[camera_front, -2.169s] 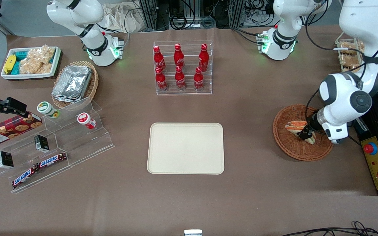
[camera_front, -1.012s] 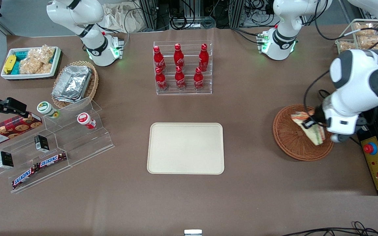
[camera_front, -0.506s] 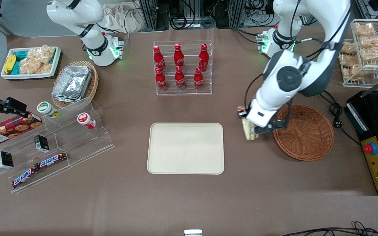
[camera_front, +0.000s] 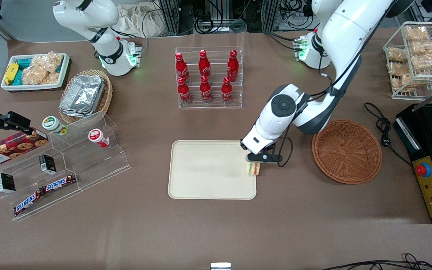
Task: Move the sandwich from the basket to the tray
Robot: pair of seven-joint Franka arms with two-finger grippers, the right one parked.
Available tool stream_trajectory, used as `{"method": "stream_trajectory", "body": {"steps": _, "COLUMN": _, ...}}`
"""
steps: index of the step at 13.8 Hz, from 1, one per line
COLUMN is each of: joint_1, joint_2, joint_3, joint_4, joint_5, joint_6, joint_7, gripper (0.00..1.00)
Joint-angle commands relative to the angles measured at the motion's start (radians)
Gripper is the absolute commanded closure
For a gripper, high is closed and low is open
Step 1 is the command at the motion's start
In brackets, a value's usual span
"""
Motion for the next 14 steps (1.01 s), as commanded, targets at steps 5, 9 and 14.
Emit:
{"method": "stream_trajectory", "body": {"steps": 5, "joint_1": -0.021, "joint_2": 0.156, "joint_3": 0.006, "joint_4": 0.118, "joint_5": 0.083, "joint_6": 0.077, "joint_7": -0.025, "gripper": 0.15}}
{"method": "stream_trajectory", "body": {"steps": 9, "joint_1": -0.007, "joint_2": 0.086, "joint_3": 0.008, "joint_4": 0.112, "joint_5": 0.082, "joint_6": 0.074, "joint_7": -0.146, "gripper": 0.01}}
{"method": "stream_trajectory", "body": {"steps": 14, "joint_1": 0.152, "joint_2": -0.16, "joint_3": -0.011, "joint_4": 0.107, "joint_5": 0.001, "joint_6": -0.196, "joint_7": -0.142, "gripper": 0.01}}
